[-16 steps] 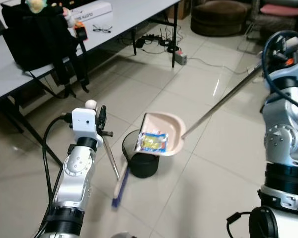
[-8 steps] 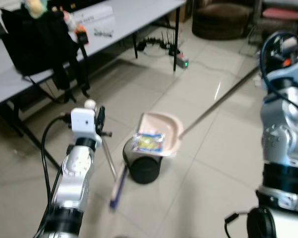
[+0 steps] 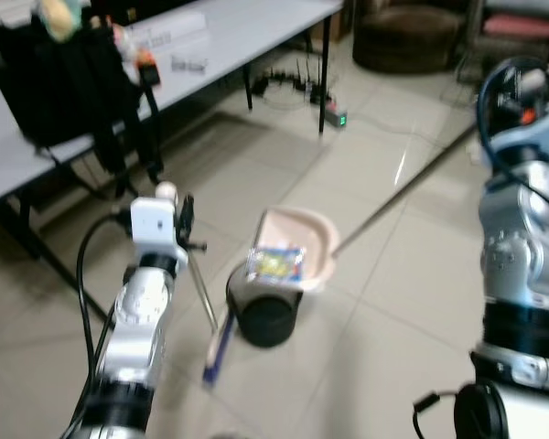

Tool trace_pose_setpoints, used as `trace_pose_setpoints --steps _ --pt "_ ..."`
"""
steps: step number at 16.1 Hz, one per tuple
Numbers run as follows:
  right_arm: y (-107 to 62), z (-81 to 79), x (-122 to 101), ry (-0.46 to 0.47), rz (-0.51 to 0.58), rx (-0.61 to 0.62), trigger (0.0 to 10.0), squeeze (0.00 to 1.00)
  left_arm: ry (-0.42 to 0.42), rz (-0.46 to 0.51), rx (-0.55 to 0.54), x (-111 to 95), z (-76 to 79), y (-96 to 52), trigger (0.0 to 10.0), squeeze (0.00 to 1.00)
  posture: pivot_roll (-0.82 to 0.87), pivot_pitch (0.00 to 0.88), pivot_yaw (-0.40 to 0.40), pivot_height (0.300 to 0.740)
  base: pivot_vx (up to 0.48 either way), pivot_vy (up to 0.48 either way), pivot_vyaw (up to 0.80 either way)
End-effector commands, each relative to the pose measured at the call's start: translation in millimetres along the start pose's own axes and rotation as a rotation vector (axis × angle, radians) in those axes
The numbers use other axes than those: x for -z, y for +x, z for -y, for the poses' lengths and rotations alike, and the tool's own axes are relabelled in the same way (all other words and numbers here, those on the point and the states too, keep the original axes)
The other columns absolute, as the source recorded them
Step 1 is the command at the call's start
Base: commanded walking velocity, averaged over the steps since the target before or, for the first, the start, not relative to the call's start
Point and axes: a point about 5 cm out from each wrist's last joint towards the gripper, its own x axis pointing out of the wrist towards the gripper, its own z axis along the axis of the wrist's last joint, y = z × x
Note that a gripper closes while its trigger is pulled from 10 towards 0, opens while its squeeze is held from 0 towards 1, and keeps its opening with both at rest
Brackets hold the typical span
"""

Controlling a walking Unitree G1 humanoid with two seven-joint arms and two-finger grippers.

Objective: Sweep floor

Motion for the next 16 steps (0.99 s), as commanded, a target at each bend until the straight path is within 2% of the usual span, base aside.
trace_pose_setpoints --steps 1,13,16 --pt "2.0 -15.3 -10.6 0.046 0.059 -0.049 10.0 0.00 0.014 0.034 -0.021 -8.2 -8.0 2.6 10.0 0.00 -0.06 0.014 0.054 0.740 0.000 0.000 0.00" --pt "1.0 -13.0 -9.3 0.038 0.056 -0.046 10.0 0.00 0.033 0.007 0.000 -4.1 -4.6 1.4 10.0 0.00 -0.06 0.023 0.057 0.740 0.000 0.000 0.00" --pt "-0.1 -21.4 -8.4 -0.024 0.069 -0.110 10.0 0.00 0.036 0.004 0.009 -4.4 -3.3 1.1 10.0 0.00 -0.06 0.024 0.058 0.740 0.000 0.000 0.00"
